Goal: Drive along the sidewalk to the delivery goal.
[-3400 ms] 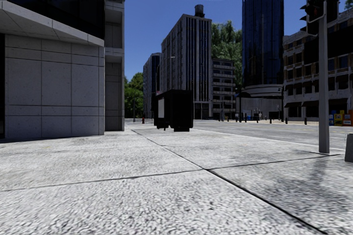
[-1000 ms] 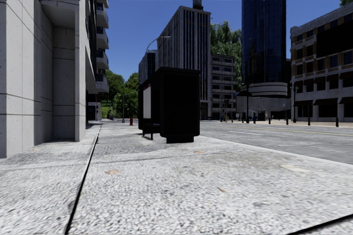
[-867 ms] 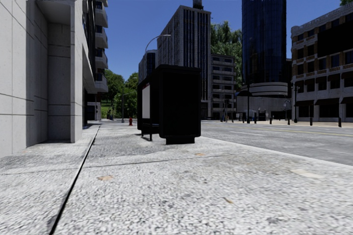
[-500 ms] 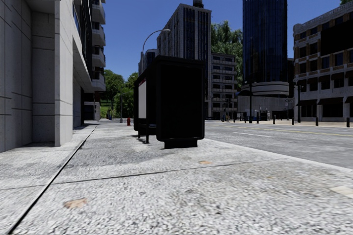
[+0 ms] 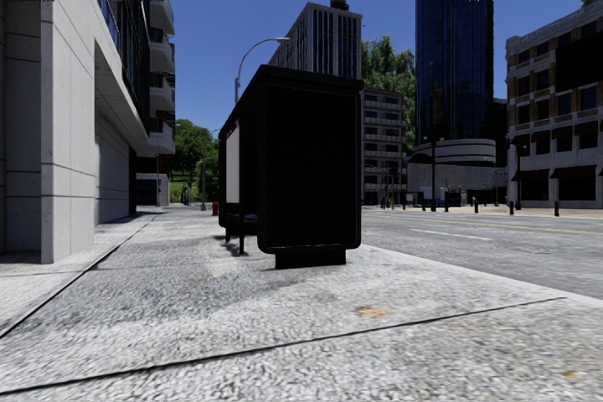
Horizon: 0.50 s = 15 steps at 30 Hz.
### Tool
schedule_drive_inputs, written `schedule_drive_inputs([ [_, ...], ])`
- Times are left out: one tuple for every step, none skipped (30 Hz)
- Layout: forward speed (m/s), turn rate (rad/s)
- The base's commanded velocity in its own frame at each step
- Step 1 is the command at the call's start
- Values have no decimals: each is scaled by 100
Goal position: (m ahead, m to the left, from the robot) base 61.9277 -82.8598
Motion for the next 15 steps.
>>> schedule_drive_inputs([
  [200,0],
  [200,0],
  [200,0],
  [200,0],
  [200,0],
  [200,0],
  [200,0],
  [200,0],
  [200,0],
  [200,0],
  [200,0],
  [200,0],
  [200,0],
  [200,0],
  [200,72],
])
